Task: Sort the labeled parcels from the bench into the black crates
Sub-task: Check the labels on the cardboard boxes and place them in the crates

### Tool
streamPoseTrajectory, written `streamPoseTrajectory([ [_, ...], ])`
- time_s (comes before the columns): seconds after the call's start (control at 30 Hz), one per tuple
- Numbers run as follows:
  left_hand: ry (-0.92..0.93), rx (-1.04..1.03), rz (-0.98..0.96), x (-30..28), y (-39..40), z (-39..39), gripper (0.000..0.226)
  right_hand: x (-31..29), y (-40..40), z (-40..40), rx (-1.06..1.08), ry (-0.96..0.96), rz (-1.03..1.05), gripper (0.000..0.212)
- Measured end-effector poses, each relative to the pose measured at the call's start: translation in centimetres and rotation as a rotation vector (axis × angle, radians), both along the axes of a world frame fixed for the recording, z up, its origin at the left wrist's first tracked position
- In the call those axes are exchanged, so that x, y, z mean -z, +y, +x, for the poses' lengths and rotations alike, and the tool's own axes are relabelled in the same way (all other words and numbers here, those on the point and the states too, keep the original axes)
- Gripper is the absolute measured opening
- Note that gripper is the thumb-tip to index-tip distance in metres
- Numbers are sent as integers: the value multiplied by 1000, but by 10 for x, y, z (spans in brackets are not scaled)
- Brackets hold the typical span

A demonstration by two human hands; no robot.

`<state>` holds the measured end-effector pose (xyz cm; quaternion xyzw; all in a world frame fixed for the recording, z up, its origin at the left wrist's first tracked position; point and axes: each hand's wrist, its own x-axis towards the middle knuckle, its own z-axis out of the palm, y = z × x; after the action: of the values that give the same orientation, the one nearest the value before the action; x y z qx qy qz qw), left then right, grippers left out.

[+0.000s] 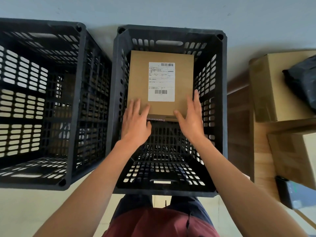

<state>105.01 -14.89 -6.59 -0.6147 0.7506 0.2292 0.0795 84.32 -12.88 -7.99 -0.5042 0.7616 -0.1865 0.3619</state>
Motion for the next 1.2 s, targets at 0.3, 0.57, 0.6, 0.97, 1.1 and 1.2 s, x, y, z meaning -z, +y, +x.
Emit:
streamPoseTrajectory([
  [0.3,-35,42,38,0,-6,0,73,9,7,2,-207,205,47,56],
  [0.57,11,9,42,-7,-14,1,60,5,3,1,-198,169,113,63],
  [0.6,24,-2,60,-9,-17,1,57,1,2,1,-197,153,141,65],
  [0.97,282,-53,-58,-55,-26,-1,34,-102,22,5,231,-204,-42,43],
  [1.1,515,-21,-68,-98,-21,-21,30,-150,50,-10,326,-266,-163,37],
  [1.2,586,60,-71,-132,-13,-48,32,-179,77,-30,423,-349,-256,31],
])
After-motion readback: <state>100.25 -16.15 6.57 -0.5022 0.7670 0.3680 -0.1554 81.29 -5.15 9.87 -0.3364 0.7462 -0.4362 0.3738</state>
